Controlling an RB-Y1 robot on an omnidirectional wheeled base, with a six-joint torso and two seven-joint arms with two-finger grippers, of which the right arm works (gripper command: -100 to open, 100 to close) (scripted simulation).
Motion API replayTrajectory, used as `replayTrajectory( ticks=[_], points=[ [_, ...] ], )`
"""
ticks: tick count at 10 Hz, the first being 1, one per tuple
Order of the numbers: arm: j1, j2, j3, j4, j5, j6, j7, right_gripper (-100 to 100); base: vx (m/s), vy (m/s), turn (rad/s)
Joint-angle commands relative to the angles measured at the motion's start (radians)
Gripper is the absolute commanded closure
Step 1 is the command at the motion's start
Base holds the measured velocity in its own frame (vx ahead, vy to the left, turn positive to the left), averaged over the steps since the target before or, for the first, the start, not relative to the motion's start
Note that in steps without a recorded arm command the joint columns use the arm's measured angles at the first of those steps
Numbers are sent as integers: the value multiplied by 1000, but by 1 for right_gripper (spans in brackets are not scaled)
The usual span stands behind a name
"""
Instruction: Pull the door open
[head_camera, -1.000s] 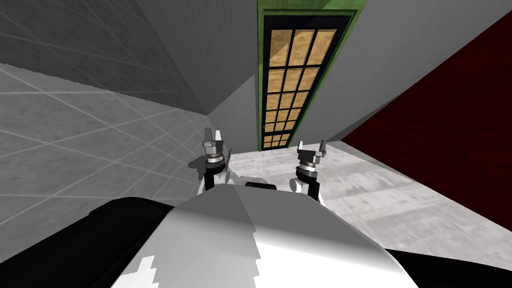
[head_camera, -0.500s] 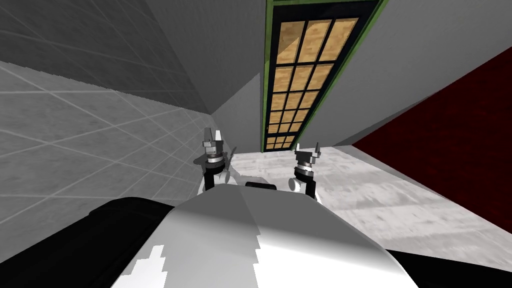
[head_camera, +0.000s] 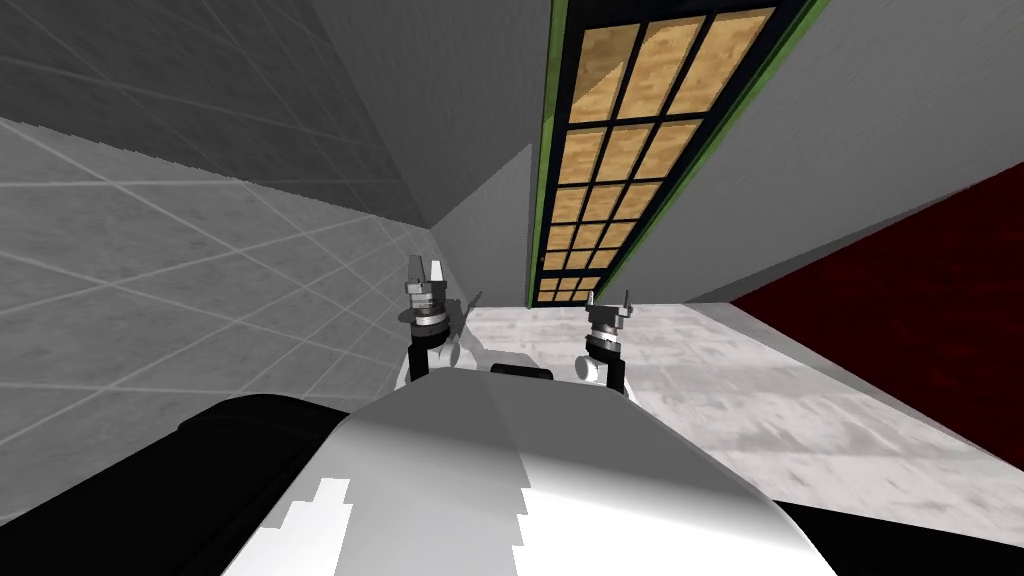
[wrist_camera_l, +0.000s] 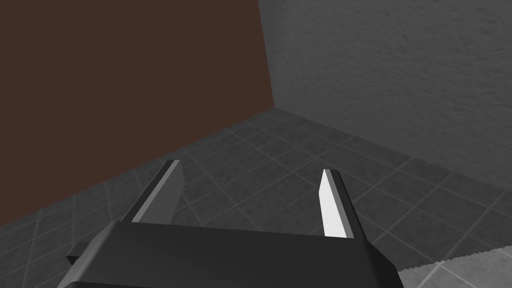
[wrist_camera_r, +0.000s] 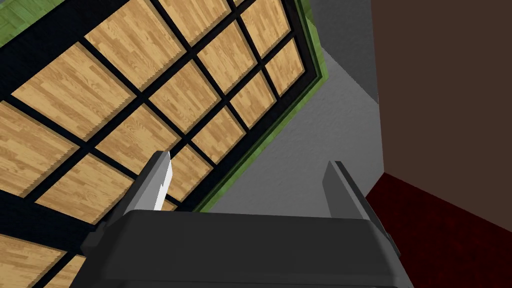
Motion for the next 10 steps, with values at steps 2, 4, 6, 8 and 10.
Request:
replayTrajectory(
  ticks=[2, 4, 6, 8, 10],
  points=[
    [-20, -8, -3, 65, -25, -11, -51, -100, 99, -9, 136],
    [-36, -13, -5, 117, -44, -20, -90, -100, 87, -29, 141],
    [-53, -18, -7, 169, -63, -29, -129, -100, 94, -20, 145],
    [-69, -22, -10, 222, -82, -39, -168, -100, 100, -19, 169],
    [-86, -26, -12, 276, -101, -49, -208, -100, 91, -31, 131]
  ],
)
